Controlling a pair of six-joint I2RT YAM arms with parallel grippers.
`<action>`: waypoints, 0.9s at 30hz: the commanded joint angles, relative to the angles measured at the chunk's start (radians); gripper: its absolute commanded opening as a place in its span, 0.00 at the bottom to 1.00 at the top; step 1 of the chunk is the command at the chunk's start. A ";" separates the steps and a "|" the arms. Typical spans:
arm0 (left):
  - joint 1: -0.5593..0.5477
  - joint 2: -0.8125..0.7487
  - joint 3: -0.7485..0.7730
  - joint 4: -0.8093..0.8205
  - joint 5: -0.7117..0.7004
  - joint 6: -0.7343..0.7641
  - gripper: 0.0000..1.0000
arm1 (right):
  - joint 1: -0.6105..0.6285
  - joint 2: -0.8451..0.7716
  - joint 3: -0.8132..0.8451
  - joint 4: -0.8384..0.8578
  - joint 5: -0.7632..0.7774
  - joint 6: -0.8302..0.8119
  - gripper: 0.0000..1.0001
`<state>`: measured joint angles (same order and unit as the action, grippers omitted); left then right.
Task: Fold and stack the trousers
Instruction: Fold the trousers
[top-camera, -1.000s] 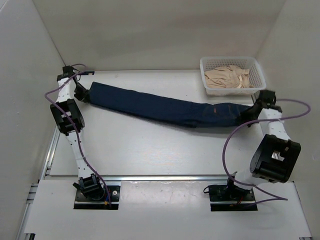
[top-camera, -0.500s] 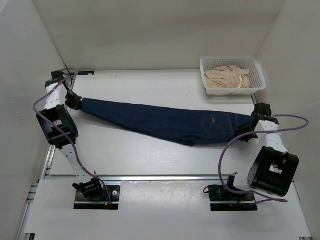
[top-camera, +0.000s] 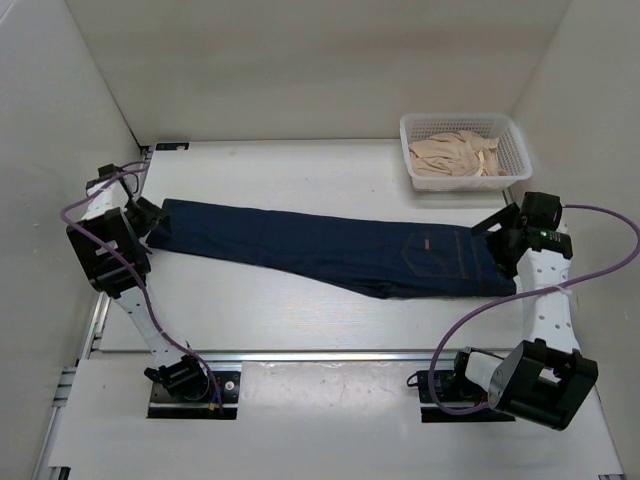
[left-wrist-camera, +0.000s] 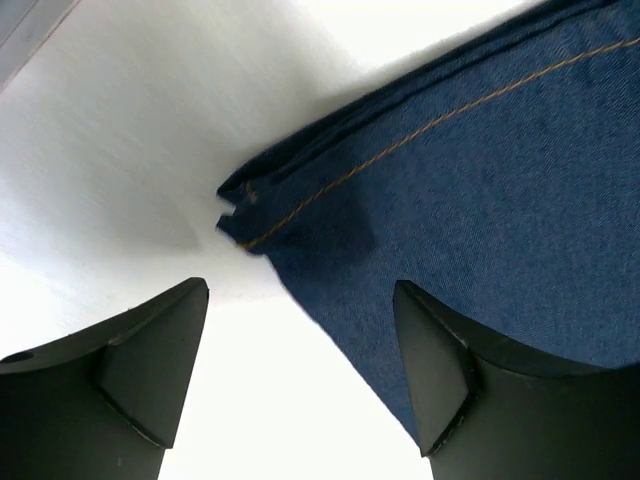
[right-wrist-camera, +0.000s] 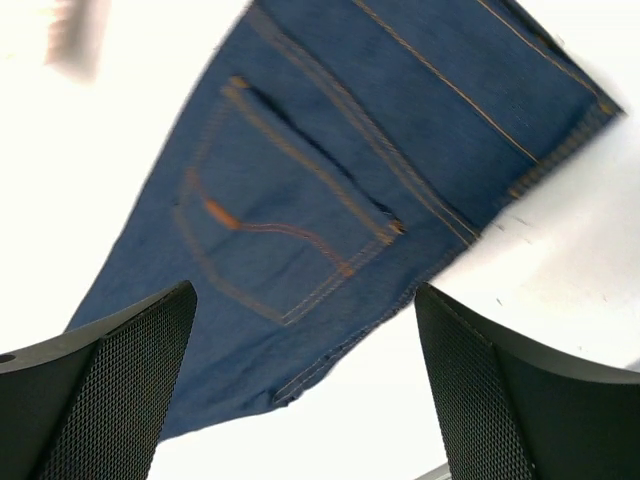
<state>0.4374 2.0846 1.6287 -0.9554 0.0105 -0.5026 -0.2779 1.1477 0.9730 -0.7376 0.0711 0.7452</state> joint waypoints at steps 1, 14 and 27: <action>0.007 0.015 0.039 0.023 0.055 0.041 0.86 | 0.006 -0.014 0.047 0.000 -0.069 -0.098 0.94; 0.007 0.160 0.146 0.011 -0.026 0.030 0.10 | 0.006 -0.045 0.058 -0.055 -0.093 -0.158 0.95; -0.191 -0.139 0.378 -0.107 -0.152 0.097 0.10 | 0.006 -0.055 0.098 -0.065 -0.122 -0.167 0.95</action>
<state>0.3443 2.1262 1.9133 -1.0389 -0.0914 -0.4484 -0.2745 1.1202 1.0103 -0.7944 -0.0299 0.5968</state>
